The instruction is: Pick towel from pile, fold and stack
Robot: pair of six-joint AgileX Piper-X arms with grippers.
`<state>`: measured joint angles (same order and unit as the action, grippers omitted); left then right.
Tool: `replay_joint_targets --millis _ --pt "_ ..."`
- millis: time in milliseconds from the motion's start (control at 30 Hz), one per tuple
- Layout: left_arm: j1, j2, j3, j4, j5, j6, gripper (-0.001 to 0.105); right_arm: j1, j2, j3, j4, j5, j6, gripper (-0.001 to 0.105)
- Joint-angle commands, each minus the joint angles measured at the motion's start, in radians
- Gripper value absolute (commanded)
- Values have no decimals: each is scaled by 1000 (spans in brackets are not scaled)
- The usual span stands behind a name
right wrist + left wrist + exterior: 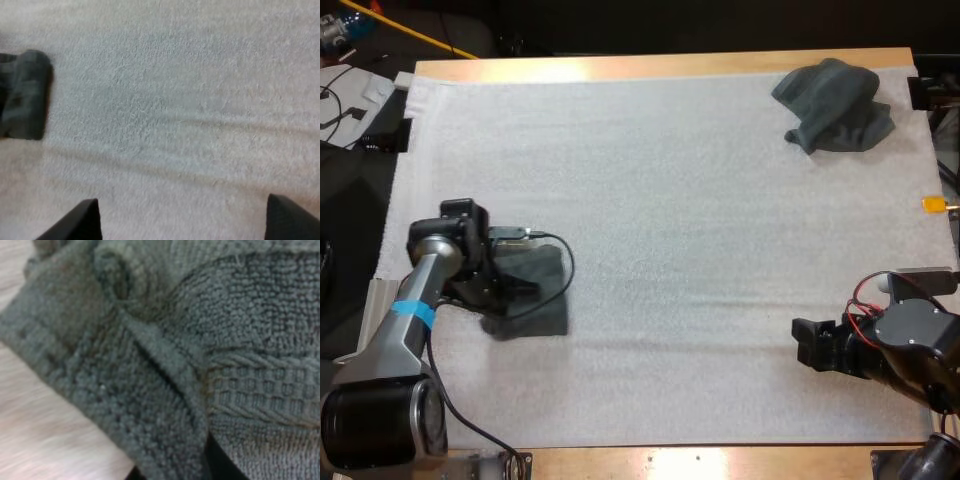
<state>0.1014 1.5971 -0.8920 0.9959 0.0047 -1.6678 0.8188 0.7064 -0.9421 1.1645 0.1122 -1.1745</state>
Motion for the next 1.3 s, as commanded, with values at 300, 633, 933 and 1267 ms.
replay_joint_targets --millis 300,633,933,1267 --pt "140 -14 -43 30 -132 20 0 1 -5 -5 -7 -40 -3 65" --pt "138 -23 -45 37 -141 24 16 1 0 -7 -12 -45 -1 65" --pt "138 -37 -76 64 -170 20 67 1 -3 -7 -11 -52 -3 65" --pt "138 -115 -101 84 129 6 60 2 -3 -5 -12 -49 -7 65"
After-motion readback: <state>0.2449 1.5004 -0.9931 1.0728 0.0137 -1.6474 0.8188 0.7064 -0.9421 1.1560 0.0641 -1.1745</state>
